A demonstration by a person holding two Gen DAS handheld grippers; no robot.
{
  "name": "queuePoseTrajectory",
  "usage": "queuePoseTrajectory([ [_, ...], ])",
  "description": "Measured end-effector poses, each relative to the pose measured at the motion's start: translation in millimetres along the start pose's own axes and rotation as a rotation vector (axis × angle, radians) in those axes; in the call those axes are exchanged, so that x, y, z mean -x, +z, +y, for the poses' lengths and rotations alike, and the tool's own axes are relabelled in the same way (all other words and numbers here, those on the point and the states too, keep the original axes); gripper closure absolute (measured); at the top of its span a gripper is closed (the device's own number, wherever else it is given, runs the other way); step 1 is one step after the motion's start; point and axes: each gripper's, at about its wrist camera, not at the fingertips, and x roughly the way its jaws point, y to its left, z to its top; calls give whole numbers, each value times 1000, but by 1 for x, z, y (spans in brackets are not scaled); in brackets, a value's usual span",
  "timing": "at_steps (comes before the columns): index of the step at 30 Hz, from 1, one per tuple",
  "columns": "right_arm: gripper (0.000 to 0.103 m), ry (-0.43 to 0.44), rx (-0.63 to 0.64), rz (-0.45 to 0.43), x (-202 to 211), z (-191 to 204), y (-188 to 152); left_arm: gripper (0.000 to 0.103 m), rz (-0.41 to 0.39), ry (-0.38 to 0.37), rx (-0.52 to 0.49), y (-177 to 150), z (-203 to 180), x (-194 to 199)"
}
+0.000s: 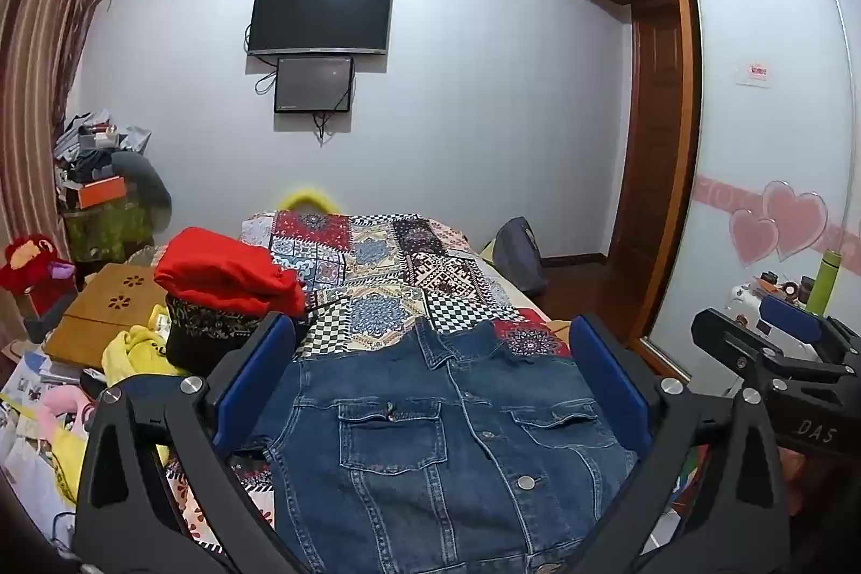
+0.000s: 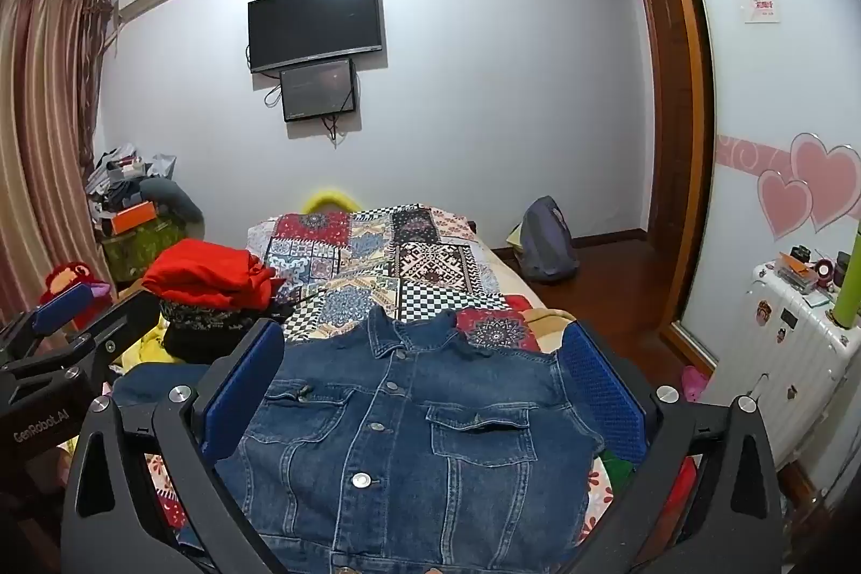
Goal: Fold large clothes
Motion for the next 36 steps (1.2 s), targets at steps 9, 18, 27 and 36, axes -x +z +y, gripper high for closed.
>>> queuePoseTrajectory([
  [9, 0, -2, 4, -4, 1, 2, -1, 0, 23, 1, 21, -5, 14, -1],
  [18, 0, -2, 6, 4, -1, 3, -4, 0, 30, 12, 14, -5, 11, -5],
  [27, 0, 0, 7, 8, -2, 5, -1, 0, 32, 17, 12, -6, 11, -5],
  [36, 0, 3, 7, 10, -5, 6, -6, 0, 34, 19, 11, -6, 12, -7],
])
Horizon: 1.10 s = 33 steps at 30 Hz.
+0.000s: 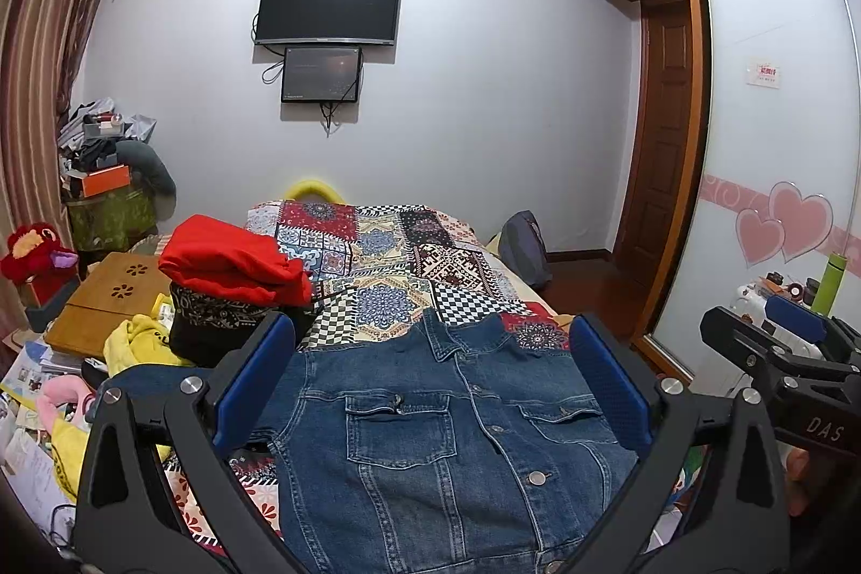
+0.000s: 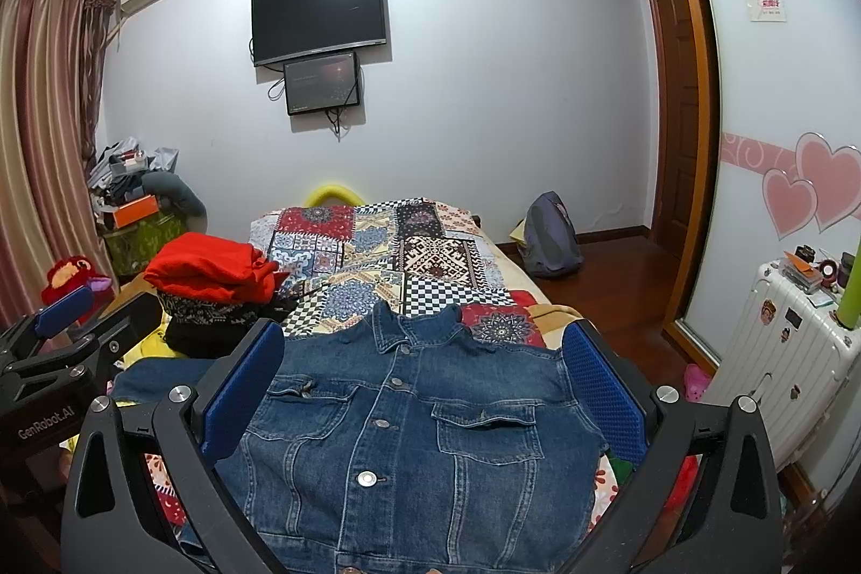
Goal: Fold large clothes
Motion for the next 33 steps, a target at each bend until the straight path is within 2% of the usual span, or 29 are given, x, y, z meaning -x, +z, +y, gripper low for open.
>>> queuePoseTrajectory([
  [33, 0, 1, -3, 7, -2, 1, 1, 0, 11, 10, 11, 1, 2, -4],
])
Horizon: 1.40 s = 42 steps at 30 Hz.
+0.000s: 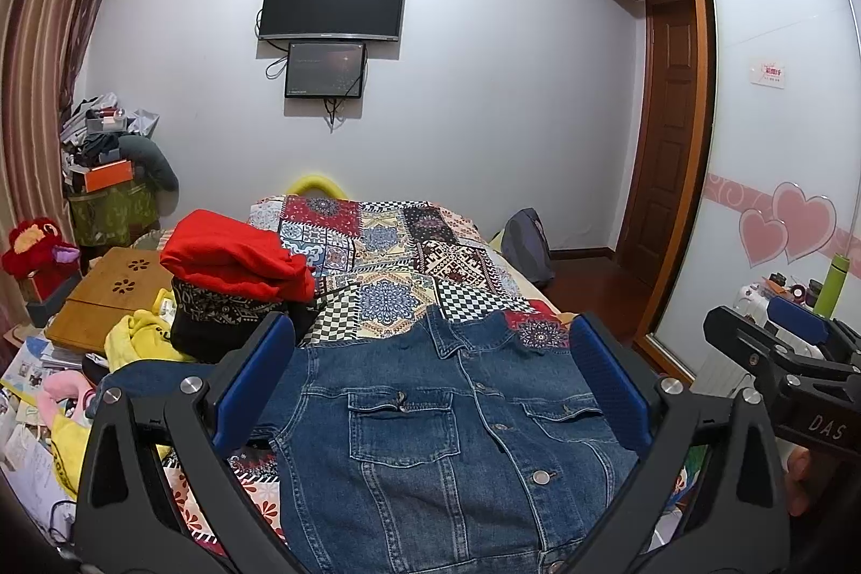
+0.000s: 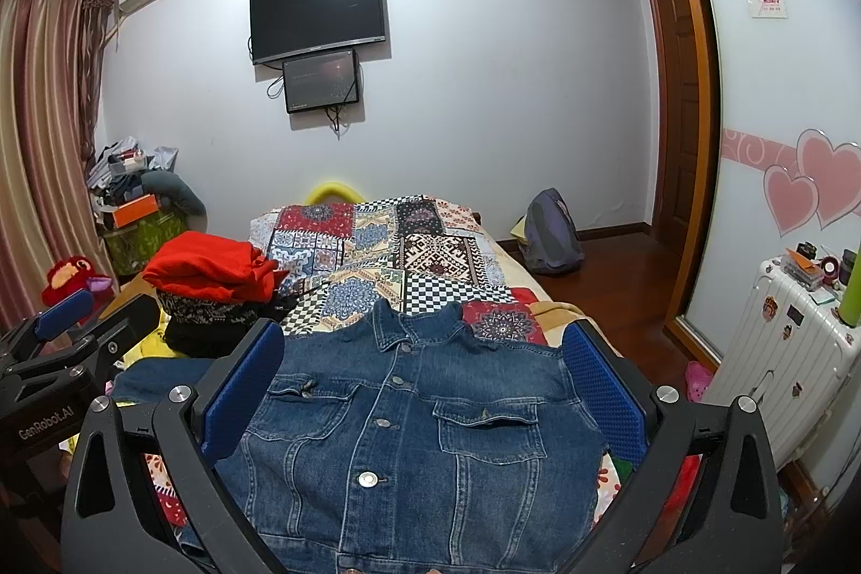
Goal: Fold large clothes
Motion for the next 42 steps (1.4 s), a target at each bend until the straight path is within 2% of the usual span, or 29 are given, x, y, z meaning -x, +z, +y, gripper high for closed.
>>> queuePoseTrajectory([
  [26, 0, 4, 2, 38, -18, -1, 1, 0, 21, 22, 22, 1, 12, -15],
  [32, 0, 9, 16, 80, -41, 0, 4, 0, 33, 86, 45, 6, 32, -35],
  [42, 0, -22, 38, 172, -96, -1, 5, 0, 80, 332, 135, 6, 120, -81],
])
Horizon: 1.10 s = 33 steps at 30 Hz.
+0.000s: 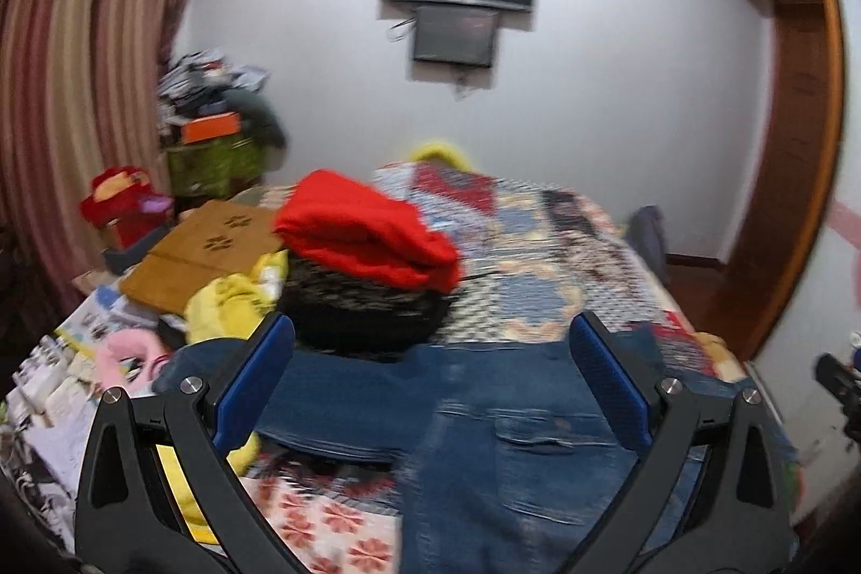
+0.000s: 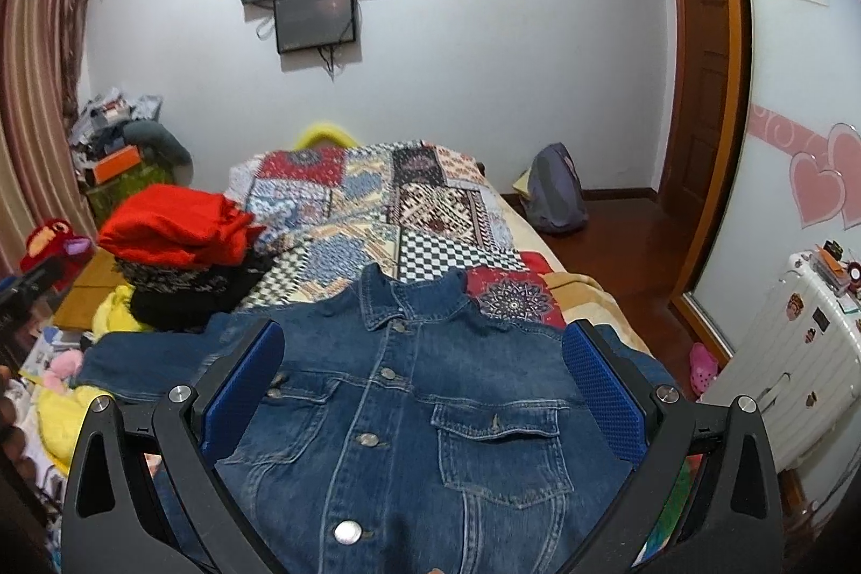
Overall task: Fold large clothes
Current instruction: 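Grasp the denim sleeve cuff with the left gripper and lift it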
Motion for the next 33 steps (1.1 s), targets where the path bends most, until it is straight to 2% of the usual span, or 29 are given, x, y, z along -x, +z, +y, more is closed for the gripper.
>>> queuePoseTrajectory([
  [5, 0, -43, -1, 58, -36, -3, 2, 0, 46, 80, 84, -6, 55, -43],
  [10, 0, -80, 18, 124, -72, -4, 1, 0, 186, 130, 205, -21, 130, -95],
  [16, 0, -52, 24, 227, -114, -1, -6, 0, 402, 58, 458, -55, 226, -154],
  [18, 0, -44, 24, 262, -127, 1, -9, 0, 452, 79, 524, -67, 250, -167],
  [22, 0, -27, 27, 307, -149, 7, -11, 1, 518, 97, 622, -91, 293, -188],
  [27, 1, -14, 26, 342, -167, 13, -9, 7, 597, 43, 791, -126, 332, -220],
  [29, 0, -13, 32, 346, -172, 17, -8, 8, 606, 25, 830, -133, 339, -228],
  [33, 0, -25, 77, 355, -179, 28, -7, 9, 595, 53, 855, -141, 352, -246],
])
